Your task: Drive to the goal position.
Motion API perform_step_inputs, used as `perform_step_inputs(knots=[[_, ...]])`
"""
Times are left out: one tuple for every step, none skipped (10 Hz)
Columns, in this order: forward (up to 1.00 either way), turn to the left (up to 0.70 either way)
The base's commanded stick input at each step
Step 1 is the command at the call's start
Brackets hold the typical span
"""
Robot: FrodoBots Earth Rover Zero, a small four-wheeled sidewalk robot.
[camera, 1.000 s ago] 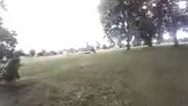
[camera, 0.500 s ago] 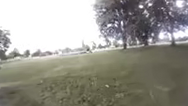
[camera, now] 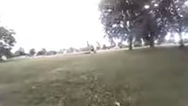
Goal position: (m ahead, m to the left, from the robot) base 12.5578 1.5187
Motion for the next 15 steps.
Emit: perform_step_inputs(knots=[[1.0,0.0],[1.0,0.0],[1.0,0.0],[1.0,0.0],[1.0,0.0],[1.0,0.0],[1.0,0.0],[1.0,0.0],[1.0,0.0],[1.0,0.0],[1.0,0.0],[1.0,0.0],[1.0,0.0],[1.0,0.0],[1.0,0.0]])
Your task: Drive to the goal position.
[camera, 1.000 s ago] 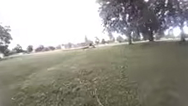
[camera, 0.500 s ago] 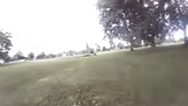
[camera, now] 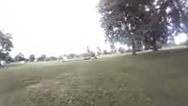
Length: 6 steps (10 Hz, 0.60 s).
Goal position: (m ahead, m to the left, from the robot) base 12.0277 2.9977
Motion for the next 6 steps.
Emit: perform_step_inputs(knots=[[1.0,0.0],[1.0,0.0],[1.0,0.0],[1.0,0.0],[1.0,0.0],[1.0,0.0]])
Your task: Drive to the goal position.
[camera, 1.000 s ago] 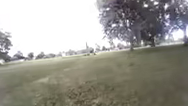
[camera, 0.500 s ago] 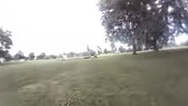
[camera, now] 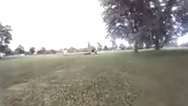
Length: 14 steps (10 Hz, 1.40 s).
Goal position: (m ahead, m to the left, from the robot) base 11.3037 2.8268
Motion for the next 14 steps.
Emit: perform_step_inputs(knots=[[1.0,0.0],[1.0,0.0],[1.0,0.0],[1.0,0.0],[1.0,0.0],[1.0,0.0],[1.0,0.0],[1.0,0.0],[1.0,0.0],[1.0,0.0],[1.0,0.0],[1.0,0.0],[1.0,-0.04],[1.0,-0.3]])
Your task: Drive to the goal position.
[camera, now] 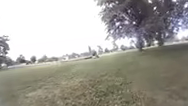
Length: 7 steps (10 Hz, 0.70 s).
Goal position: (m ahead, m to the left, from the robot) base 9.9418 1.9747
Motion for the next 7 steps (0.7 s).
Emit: perform_step_inputs(knots=[[1.0,-0.4],[1.0,-0.08],[1.0,0.0],[1.0,0.0],[1.0,0.0],[1.0,0.0],[1.0,0.0]])
